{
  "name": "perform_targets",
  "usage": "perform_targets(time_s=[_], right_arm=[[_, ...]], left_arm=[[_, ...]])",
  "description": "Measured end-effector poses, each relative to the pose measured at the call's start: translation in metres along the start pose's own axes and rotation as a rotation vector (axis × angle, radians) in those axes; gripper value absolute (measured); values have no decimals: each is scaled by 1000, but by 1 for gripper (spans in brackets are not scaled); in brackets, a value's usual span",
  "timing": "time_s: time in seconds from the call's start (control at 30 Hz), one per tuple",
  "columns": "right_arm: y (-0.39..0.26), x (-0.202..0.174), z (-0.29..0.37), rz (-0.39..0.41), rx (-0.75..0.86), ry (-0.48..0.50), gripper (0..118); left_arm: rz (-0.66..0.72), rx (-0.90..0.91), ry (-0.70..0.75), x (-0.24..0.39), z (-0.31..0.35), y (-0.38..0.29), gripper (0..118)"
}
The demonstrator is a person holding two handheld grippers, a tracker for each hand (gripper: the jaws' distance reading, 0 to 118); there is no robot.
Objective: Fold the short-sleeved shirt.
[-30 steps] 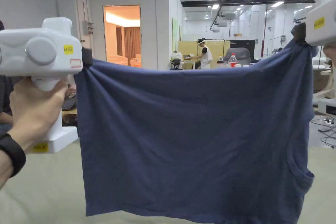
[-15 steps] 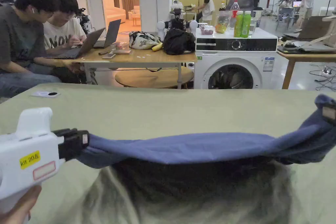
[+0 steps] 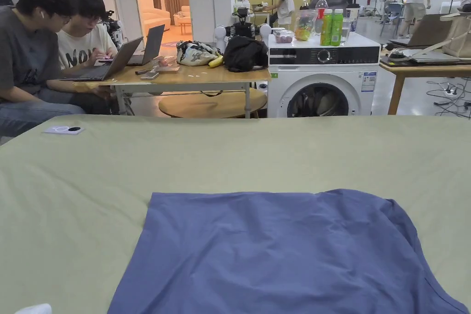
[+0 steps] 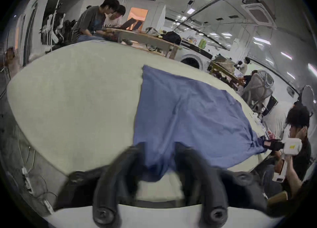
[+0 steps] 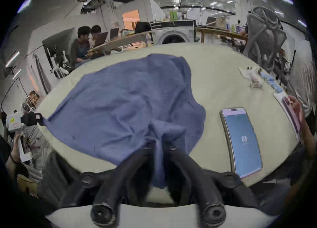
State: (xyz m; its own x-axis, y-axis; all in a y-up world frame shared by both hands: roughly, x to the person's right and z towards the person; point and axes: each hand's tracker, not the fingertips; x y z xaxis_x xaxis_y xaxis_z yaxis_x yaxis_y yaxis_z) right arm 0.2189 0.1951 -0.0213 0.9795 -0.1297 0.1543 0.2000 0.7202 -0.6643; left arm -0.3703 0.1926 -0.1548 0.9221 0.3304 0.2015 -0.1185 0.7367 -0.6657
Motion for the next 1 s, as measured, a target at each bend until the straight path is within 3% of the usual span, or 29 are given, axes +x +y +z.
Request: perform_targets(time_s=[0.03,0.07,0.2,0.4,0.47,0.53,0.57,0.6,0.63,0.87,0.93,0.97,1.0], right_arm=[[-2,4,0,2,10,-10,69],[0,3,4,15,35,-14,75],[22,-13,23,98,184,-48,75],[64,-56,26,106,325,1,75],[71,-70,20,134,350,-9,75],[75,-80,17,154,367,-13,60],[72,-85,15,154,370,-14,41],[72,-88,13,153,373,-14,5],[69,-90,12,148,381,-19,0],[64,-89,3,116,340,20,0],[62,-84,5,110,327,42,0],[62,-83,8,105,324,52,0],[60,-79,10,103,318,64,0]], left_arm=[[0,3,14,1,1,1,87],[-12,15,26,5,4,1,88],[-162,163,57,43,28,22,88],[-403,338,101,120,37,57,87],[-403,347,76,136,34,62,77],[-376,342,16,145,29,67,37],[-364,333,-3,148,26,67,21],[-357,328,-11,149,24,65,5],[-349,324,-12,151,22,63,0],[-295,293,-44,139,25,61,0],[-238,258,-110,118,30,62,0],[-193,202,-138,102,32,61,5],[-143,144,-169,86,31,60,27]])
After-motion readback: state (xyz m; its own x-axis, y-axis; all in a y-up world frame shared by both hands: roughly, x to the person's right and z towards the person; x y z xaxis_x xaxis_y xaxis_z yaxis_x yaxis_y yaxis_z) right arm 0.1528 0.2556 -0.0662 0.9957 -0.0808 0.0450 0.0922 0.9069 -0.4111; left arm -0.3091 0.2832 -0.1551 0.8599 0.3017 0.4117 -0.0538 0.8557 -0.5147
